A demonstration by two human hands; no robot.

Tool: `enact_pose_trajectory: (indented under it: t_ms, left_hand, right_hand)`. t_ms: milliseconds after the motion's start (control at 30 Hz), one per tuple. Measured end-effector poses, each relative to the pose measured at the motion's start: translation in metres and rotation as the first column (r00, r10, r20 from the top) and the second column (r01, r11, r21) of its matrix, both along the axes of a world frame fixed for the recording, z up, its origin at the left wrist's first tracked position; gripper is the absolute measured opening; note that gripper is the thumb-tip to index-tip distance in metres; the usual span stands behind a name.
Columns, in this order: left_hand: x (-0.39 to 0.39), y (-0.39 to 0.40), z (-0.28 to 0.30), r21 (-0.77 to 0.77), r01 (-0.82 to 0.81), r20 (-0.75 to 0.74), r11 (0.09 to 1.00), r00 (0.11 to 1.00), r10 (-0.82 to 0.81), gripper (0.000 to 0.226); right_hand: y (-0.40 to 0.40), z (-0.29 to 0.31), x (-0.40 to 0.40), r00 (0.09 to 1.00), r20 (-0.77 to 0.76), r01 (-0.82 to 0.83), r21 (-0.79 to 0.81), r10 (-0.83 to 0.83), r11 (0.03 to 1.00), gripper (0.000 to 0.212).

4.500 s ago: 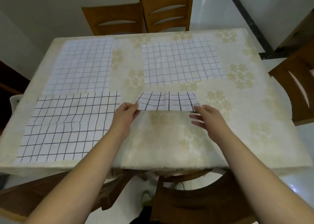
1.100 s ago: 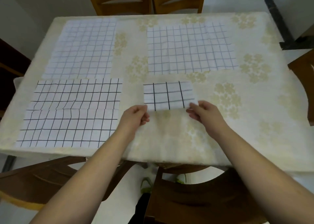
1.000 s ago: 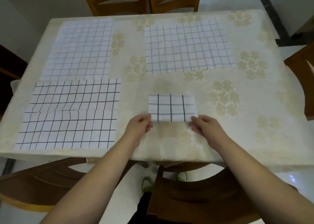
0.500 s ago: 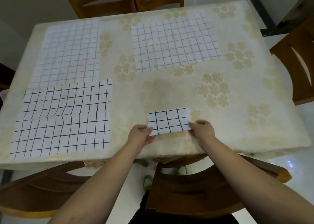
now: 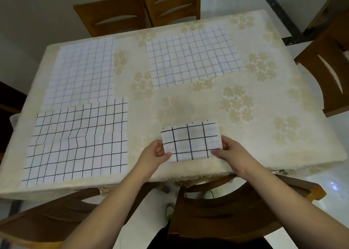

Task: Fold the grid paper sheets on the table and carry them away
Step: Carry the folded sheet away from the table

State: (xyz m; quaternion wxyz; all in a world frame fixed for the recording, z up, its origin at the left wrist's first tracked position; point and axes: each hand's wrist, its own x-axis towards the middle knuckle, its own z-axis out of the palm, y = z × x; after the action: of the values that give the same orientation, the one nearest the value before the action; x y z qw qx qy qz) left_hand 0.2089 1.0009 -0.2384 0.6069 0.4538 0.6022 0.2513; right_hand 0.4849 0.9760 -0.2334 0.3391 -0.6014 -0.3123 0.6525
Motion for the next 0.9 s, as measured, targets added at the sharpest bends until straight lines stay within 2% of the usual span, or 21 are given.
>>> enact_pose_trajectory:
  t_ms: [100, 167, 233, 367, 533, 667, 900]
  left_hand:
    - [-0.002, -0.007, 0.020, -0.014, 0.102, 0.067, 0.995, 0.993, -0.101, 0.042]
    - [0.001, -0.013, 0.030, -0.016, 0.095, 0.037, 0.995, 0.995, -0.094, 0.031]
    - [0.003, -0.019, 0.037, -0.039, 0.001, 0.011, 0.999, 1.000, -0.001, 0.021]
    - [-0.004, -0.029, 0.049, -0.026, -0.035, 0.002, 0.999, 0.999, 0.035, 0.017]
    - [-0.014, -0.041, 0.073, 0.025, 0.075, 0.035, 0.997, 0.997, -0.076, 0.012]
    - [-0.011, -0.051, 0.090, -0.001, 0.169, 0.108, 0.986, 0.980, -0.168, 0.010]
    - [0.026, -0.075, 0.105, -0.033, 0.324, 0.128, 0.945, 0.940, -0.318, 0.016]
  right_hand:
    - [-0.017, 0.019, -0.005, 0.997, -0.071, 0.007, 0.040, -0.004, 0.999, 0.035]
    - [-0.026, 0.023, -0.014, 0.993, 0.009, 0.115, 0.048, -0.116, 0.992, 0.022]
    - [-0.035, 0.026, -0.022, 0.978, 0.107, 0.175, 0.058, -0.180, 0.983, 0.017]
    - [-0.062, 0.040, -0.033, 0.957, 0.084, 0.275, 0.053, -0.279, 0.960, 0.018]
    - [-0.101, 0.064, -0.048, 0.933, 0.126, 0.327, 0.092, -0.336, 0.941, 0.031]
    - [-0.131, 0.085, -0.054, 0.866, 0.200, 0.436, 0.147, -0.459, 0.888, 0.022]
    - [-0.201, 0.100, -0.046, 0.697, 0.271, 0.635, 0.198, -0.664, 0.747, 0.025]
